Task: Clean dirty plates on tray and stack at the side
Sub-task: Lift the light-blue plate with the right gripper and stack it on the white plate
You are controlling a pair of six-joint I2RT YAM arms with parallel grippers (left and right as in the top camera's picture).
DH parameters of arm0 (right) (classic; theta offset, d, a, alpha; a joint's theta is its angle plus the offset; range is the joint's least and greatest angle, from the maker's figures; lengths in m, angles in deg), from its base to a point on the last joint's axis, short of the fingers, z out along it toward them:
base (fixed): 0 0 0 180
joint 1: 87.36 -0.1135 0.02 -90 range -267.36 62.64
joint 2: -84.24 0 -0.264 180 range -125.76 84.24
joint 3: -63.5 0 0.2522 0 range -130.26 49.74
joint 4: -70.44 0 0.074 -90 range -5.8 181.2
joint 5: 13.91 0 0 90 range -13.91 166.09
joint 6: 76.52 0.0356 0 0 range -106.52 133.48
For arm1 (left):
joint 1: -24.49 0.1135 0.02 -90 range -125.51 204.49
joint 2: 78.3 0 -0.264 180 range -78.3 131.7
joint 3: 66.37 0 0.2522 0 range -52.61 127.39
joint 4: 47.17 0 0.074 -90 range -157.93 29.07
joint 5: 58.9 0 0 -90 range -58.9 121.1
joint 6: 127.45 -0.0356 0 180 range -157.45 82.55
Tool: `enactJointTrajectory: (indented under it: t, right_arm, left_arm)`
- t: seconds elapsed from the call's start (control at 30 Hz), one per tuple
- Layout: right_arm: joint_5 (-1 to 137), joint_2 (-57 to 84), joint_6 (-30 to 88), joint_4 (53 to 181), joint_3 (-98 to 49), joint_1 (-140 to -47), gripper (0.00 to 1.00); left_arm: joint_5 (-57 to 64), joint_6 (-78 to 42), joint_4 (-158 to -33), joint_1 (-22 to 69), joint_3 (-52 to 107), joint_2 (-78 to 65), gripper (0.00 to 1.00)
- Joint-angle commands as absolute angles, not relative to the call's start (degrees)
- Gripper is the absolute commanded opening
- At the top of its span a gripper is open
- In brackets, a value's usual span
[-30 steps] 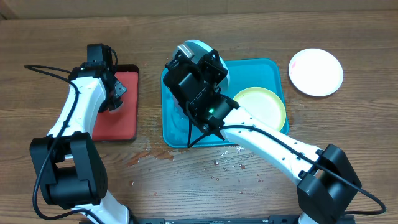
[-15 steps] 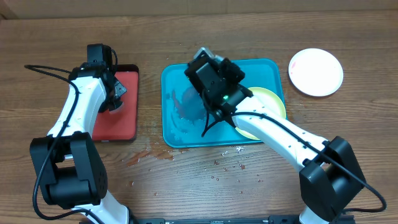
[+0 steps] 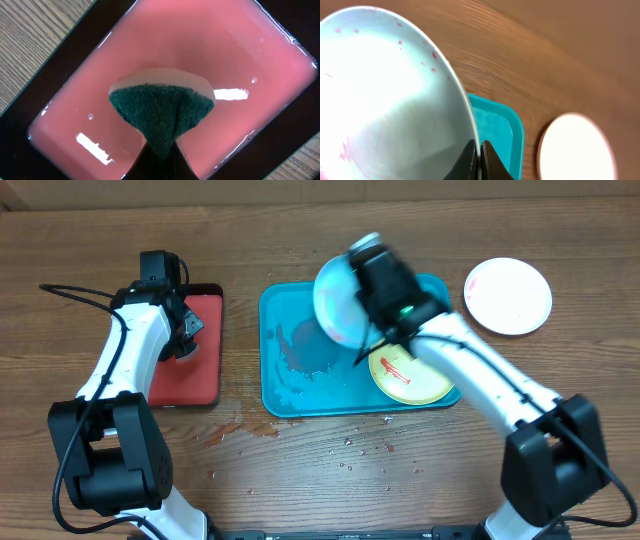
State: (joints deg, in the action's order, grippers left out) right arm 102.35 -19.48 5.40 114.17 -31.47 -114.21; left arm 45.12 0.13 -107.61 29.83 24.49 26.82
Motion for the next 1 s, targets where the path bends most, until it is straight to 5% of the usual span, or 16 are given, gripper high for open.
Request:
enactJointTrajectory:
  t: [0.0,0.23,0.47,0.97]
  right_arm:
    - [91.5,-18.3,26.4,113.7,-31.6,-104.8,0.03]
    - [69.0,-18.4,36.3,114.3,-31.6,-83.2,0.04]
    - [69.0,-18.7,39.0,117.8,-31.6,-69.7,0.04]
    - [75.5,-22.2,39.0,118.2,-31.5,-66.5,0.04]
  left_arm:
    - [46.1,0.7,-107.4,29.7,24.3,27.4,0.04]
    - [46.1,0.7,-107.4,29.7,24.3,27.4,0.04]
    - [46.1,0.7,-107.4,29.7,24.3,27.4,0.04]
    - [46.1,0.9,-107.4,29.7,24.3,27.4,0.04]
